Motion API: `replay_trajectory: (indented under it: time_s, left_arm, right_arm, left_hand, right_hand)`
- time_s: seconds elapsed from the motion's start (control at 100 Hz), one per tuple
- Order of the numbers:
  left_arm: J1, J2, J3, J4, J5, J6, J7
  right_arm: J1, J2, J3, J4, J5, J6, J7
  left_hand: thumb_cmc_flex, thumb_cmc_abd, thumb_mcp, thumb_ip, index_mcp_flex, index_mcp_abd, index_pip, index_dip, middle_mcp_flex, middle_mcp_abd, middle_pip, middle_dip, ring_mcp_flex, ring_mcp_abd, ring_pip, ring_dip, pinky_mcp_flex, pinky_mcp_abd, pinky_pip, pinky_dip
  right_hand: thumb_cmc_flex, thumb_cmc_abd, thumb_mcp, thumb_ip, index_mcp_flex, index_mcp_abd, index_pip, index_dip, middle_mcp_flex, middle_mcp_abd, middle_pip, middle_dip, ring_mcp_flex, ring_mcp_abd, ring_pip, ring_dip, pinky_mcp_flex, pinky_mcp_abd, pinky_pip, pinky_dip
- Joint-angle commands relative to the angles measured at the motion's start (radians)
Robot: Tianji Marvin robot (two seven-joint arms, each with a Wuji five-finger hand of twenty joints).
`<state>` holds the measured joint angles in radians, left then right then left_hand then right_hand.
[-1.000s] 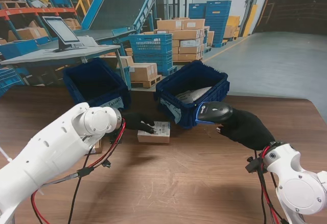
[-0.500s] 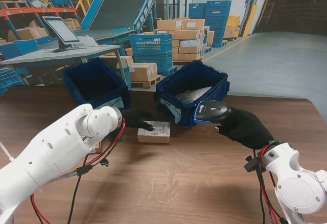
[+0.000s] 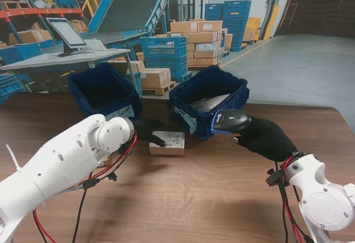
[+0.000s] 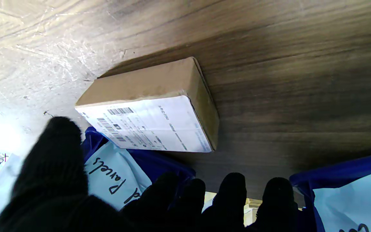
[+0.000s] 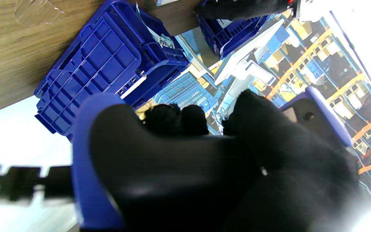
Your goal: Scan and sort packages by packaging type
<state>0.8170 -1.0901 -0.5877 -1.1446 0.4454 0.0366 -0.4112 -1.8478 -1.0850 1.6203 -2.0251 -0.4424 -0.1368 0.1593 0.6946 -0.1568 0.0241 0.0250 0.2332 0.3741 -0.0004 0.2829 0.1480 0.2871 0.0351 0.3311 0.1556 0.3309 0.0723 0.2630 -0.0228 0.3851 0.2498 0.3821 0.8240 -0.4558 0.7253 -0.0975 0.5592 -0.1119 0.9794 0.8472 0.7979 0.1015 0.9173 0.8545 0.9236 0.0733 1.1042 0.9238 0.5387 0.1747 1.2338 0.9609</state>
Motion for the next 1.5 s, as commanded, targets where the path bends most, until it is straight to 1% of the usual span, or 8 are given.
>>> replay_trajectory:
  time_s: [0.0,0.14,0.26,0.48,0.86,1.23,1.34,1.49]
  left_arm:
    - [-0.005,-0.008,0.013,0.002,0.004,-0.006,-0.019]
    - [-0.023,-0.007,0.041,0.015,-0.015,-0.027,-0.044]
    - [-0.031,-0.006,0.067,0.022,0.008,-0.036,-0.036]
    - [-0.029,-0.017,0.098,0.026,0.050,0.008,0.008]
    - [-0.049,-0.031,0.176,0.043,0.130,0.039,0.067]
    - [-0.085,-0.046,0.232,0.076,0.106,0.046,0.056]
    - [-0.068,-0.049,0.208,0.075,0.101,0.050,0.074]
    - [-0.049,-0.035,0.174,0.035,0.118,0.046,0.069]
  right_arm:
    - [-0.001,-0.003,-0.001,-0.007,0.003,0.001,0.013]
    - [-0.003,-0.002,0.002,-0.006,0.006,0.002,0.018]
    - [-0.005,-0.002,0.003,-0.006,0.009,0.001,0.019]
    - [-0.011,-0.002,0.008,-0.008,0.015,-0.001,0.022]
    - [-0.028,-0.001,0.026,-0.017,0.027,0.001,0.033]
    - [-0.022,0.000,0.022,-0.009,0.033,-0.002,0.036]
    - [-0.019,0.001,0.021,-0.005,0.035,-0.004,0.040]
    - [-0.012,0.001,0.016,0.002,0.036,-0.004,0.042]
  left_hand:
    - [-0.026,-0.009,-0.021,-0.007,-0.047,0.033,-0.014,-0.019,-0.034,0.023,-0.020,-0.018,-0.058,0.008,-0.022,-0.009,-0.015,0.022,-0.033,0.019]
    - [-0.036,-0.019,-0.027,-0.018,-0.030,0.031,-0.011,-0.028,-0.031,0.024,-0.022,-0.027,-0.061,0.003,-0.025,-0.012,-0.013,0.021,-0.037,0.021]
    - [-0.037,-0.021,-0.027,-0.026,-0.029,0.036,-0.011,-0.036,-0.026,0.025,-0.021,-0.032,-0.057,0.005,-0.024,-0.014,-0.011,0.026,-0.039,0.024]
    - [-0.024,-0.027,-0.020,-0.028,-0.027,0.043,-0.009,-0.046,-0.021,0.032,-0.017,-0.034,-0.052,0.010,-0.019,-0.014,-0.008,0.027,-0.040,0.026]
    - [-0.021,-0.034,-0.015,-0.028,-0.030,0.049,-0.009,-0.054,-0.025,0.039,-0.018,-0.035,-0.052,0.015,-0.016,-0.013,-0.009,0.030,-0.038,0.028]
    - [-0.015,-0.044,-0.003,-0.026,-0.028,0.047,-0.008,-0.055,-0.023,0.039,-0.019,-0.037,-0.057,0.015,-0.017,-0.014,-0.017,0.028,-0.036,0.025]
    - [-0.011,-0.050,0.003,-0.024,-0.017,0.036,-0.003,-0.053,-0.011,0.033,-0.014,-0.035,-0.047,0.014,-0.012,-0.013,-0.014,0.028,-0.034,0.025]
    - [-0.010,-0.051,0.009,-0.024,0.001,0.016,0.002,-0.048,0.005,0.023,-0.009,-0.032,-0.041,0.011,-0.010,-0.011,-0.013,0.030,-0.032,0.024]
  right_hand:
    - [0.113,0.084,0.099,-0.015,0.071,-0.064,0.027,0.016,0.013,0.023,-0.007,0.007,0.007,0.002,0.003,-0.002,-0.001,0.000,0.011,0.013]
    - [0.114,0.084,0.099,-0.015,0.071,-0.063,0.027,0.016,0.014,0.022,-0.008,0.007,0.005,0.003,0.002,-0.002,-0.002,-0.002,0.011,0.013]
    - [0.114,0.083,0.099,-0.016,0.074,-0.065,0.027,0.017,0.014,0.022,-0.008,0.007,0.007,0.003,0.003,-0.002,-0.001,0.000,0.011,0.013]
    - [0.114,0.082,0.099,-0.016,0.076,-0.065,0.026,0.019,0.016,0.023,-0.009,0.007,0.008,0.004,0.003,-0.002,-0.001,-0.001,0.011,0.013]
    - [0.114,0.081,0.100,-0.016,0.077,-0.065,0.024,0.020,0.016,0.024,-0.009,0.008,0.007,0.003,0.002,-0.002,-0.001,-0.001,0.010,0.013]
    - [0.114,0.082,0.099,-0.016,0.077,-0.065,0.022,0.021,0.017,0.023,-0.009,0.008,0.008,0.005,0.003,-0.002,0.000,0.001,0.011,0.014]
    - [0.114,0.082,0.100,-0.016,0.077,-0.064,0.022,0.021,0.017,0.024,-0.010,0.008,0.008,0.003,0.002,-0.002,0.000,-0.002,0.010,0.013]
    - [0.115,0.081,0.100,-0.016,0.077,-0.064,0.022,0.021,0.017,0.024,-0.009,0.008,0.008,0.004,0.002,-0.002,0.000,0.001,0.010,0.013]
